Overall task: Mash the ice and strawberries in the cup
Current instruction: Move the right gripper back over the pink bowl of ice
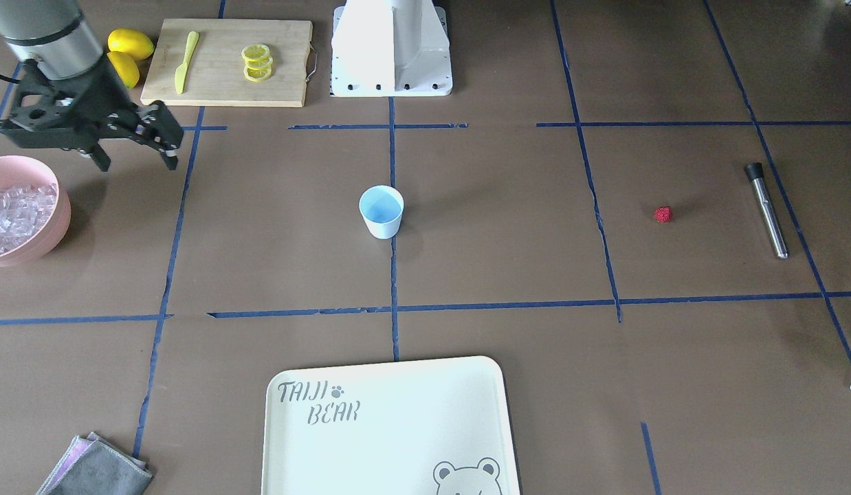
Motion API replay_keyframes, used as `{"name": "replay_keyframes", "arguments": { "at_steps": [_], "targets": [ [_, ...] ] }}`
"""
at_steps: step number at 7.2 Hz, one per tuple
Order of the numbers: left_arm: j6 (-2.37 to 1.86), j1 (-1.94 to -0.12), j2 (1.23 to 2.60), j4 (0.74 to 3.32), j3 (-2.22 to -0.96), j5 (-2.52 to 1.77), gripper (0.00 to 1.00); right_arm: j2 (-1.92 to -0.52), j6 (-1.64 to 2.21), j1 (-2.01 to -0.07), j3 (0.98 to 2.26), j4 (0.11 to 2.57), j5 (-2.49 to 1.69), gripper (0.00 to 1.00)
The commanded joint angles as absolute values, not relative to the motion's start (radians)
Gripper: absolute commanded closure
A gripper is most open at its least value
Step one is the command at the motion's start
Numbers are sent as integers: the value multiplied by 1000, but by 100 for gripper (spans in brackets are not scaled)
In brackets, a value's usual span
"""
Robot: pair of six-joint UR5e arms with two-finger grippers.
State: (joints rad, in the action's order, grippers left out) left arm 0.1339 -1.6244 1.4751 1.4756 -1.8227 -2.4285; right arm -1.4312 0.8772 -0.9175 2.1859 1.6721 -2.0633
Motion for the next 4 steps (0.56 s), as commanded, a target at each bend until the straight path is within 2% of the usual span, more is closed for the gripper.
{"name": "replay_keyframes", "arguments": {
  "at_steps": [1, 2, 4],
  "targets": [
    [133, -1624, 1471, 1476, -1828, -2428, 0, -1763, 687, -1032, 2154, 1345, -2112, 0],
    [133, -1624, 1471, 1476, -1830, -2428, 0, -1828, 543, -1095, 2079, 1271, -2152, 0],
    [133, -1624, 1468, 1474, -1836, -2428, 0, -1848, 381, -1156, 1967, 1264, -2163, 0]
  ]
}}
